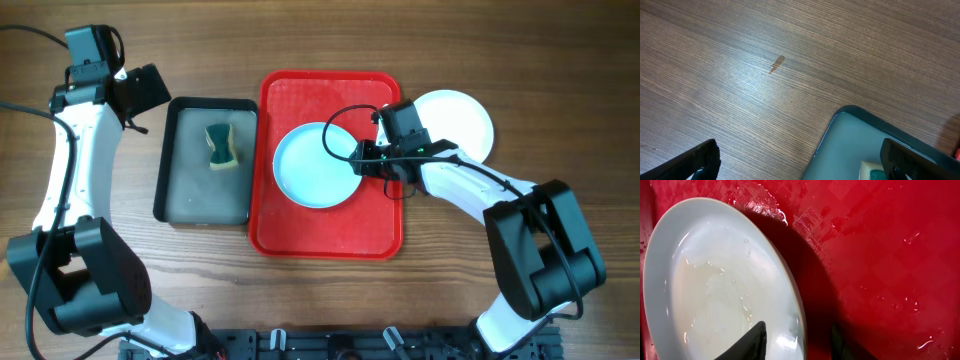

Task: Clean dirty plates on tray and stack at the side
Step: 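Lift the light-blue plate with the right gripper and tilt it over the basin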

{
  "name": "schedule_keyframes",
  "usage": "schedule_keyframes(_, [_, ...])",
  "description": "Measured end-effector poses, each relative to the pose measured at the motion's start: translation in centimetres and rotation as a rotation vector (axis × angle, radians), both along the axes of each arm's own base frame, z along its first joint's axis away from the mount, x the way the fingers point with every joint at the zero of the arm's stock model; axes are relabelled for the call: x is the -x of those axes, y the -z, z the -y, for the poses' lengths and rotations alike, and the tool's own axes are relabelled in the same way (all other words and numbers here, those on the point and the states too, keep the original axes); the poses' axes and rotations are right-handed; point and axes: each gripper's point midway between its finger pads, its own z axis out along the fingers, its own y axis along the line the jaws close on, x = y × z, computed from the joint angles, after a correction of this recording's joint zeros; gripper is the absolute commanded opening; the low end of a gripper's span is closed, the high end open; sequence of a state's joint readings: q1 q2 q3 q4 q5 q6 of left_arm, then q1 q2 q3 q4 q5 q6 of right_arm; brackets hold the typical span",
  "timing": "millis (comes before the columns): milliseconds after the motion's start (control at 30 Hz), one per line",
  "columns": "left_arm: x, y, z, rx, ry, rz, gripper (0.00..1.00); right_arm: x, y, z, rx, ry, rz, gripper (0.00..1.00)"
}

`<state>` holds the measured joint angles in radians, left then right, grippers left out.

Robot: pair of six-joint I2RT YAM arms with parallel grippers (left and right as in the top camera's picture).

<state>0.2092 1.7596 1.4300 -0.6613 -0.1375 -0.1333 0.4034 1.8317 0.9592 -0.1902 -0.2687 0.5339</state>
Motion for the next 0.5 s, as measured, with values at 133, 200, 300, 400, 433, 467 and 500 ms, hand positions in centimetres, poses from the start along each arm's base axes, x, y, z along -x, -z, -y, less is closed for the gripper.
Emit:
schedule_keyframes(133, [0.0, 0.0, 0.0, 0.0, 0.0, 0.0, 1.0, 0.12, 0.11, 0.09, 0.005, -0.001, -0.005, 0.08])
schedule_keyframes(200, [0.0, 0.0, -0.01, 0.0, 0.0, 0.0, 1.0, 0.13, 0.17, 0.13, 0.007, 0.002, -0.007, 0.07])
schedule_keyframes(300, [0.0, 0.0, 0.0, 0.0, 0.0, 0.0, 1.0, 0.24, 0.58, 0.16, 0.01, 0.002, -0.017, 0.04])
schedule_keyframes(400, [0.0, 0.0, -0.01, 0.0, 0.0, 0.0, 1.0, 0.26, 0.72, 0.17, 0.011, 0.002, -0.02, 0.04])
schedule_keyframes(433, [0.0, 0.0, -0.01, 0.0, 0.0, 0.0, 1.0, 0.24, 0.71, 0.17, 0.011, 0.003, -0.019, 0.04])
schedule_keyframes(467, [0.0, 0.0, -0.01, 0.0, 0.0, 0.0, 1.0, 0.23, 0.7, 0.16, 0.01, 0.005, -0.02, 0.04])
schedule_keyframes(500, [0.0, 0.0, -0.01, 0.0, 0.0, 0.0, 1.0, 0.16, 0.66, 0.13, 0.008, 0.005, -0.017, 0.04])
